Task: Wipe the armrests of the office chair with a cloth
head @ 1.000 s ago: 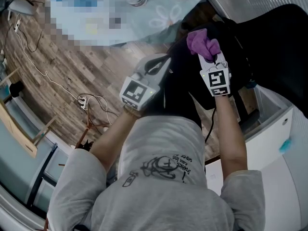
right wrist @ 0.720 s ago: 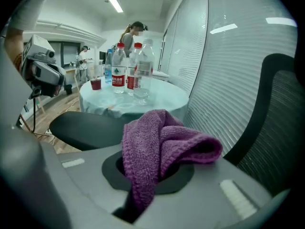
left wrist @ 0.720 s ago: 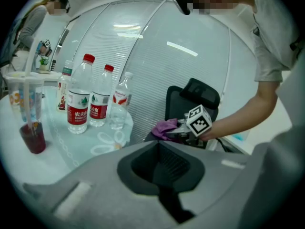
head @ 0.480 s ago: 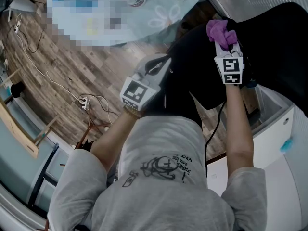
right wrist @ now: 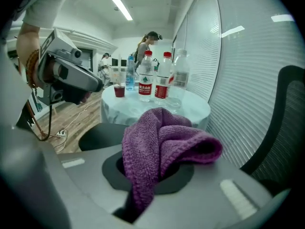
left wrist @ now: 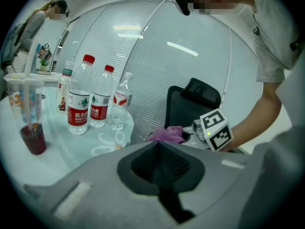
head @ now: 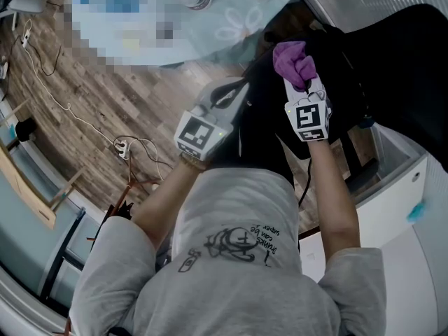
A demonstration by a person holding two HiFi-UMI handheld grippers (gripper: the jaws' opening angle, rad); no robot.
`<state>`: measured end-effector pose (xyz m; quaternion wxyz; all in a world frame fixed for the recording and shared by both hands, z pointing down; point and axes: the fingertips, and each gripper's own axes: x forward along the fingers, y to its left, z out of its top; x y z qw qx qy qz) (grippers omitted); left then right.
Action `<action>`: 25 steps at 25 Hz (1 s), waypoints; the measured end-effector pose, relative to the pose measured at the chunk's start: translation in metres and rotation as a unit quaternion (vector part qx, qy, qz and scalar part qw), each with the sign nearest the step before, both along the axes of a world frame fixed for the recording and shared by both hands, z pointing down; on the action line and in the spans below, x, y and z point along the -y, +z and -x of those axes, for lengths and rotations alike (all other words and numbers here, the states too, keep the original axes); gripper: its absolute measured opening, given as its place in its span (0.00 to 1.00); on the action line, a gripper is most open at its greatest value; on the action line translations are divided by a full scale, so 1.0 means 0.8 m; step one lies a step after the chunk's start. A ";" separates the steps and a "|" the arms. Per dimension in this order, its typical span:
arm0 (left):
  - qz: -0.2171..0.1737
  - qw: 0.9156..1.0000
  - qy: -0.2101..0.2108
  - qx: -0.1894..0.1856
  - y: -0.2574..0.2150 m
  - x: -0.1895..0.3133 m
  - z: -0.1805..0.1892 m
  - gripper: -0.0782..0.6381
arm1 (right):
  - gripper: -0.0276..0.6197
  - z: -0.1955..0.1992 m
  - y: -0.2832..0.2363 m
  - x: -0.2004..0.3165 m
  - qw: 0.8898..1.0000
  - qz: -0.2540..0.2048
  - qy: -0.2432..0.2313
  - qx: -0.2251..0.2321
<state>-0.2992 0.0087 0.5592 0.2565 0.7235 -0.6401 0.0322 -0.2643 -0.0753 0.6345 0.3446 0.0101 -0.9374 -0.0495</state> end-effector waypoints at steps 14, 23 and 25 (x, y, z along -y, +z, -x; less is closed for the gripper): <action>-0.001 1.000 0.003 0.002 0.000 -0.005 -0.001 0.11 | 0.09 0.004 -0.007 -0.109 0.997 0.046 -0.068 0.011; -0.029 0.999 0.008 0.015 -0.053 0.004 0.003 0.11 | 0.09 0.017 -0.091 -0.093 0.996 0.056 -0.030 0.060; -0.039 0.999 0.008 0.019 -0.074 0.006 0.003 0.11 | 0.09 0.018 -0.115 -0.091 0.995 0.058 -0.023 0.073</action>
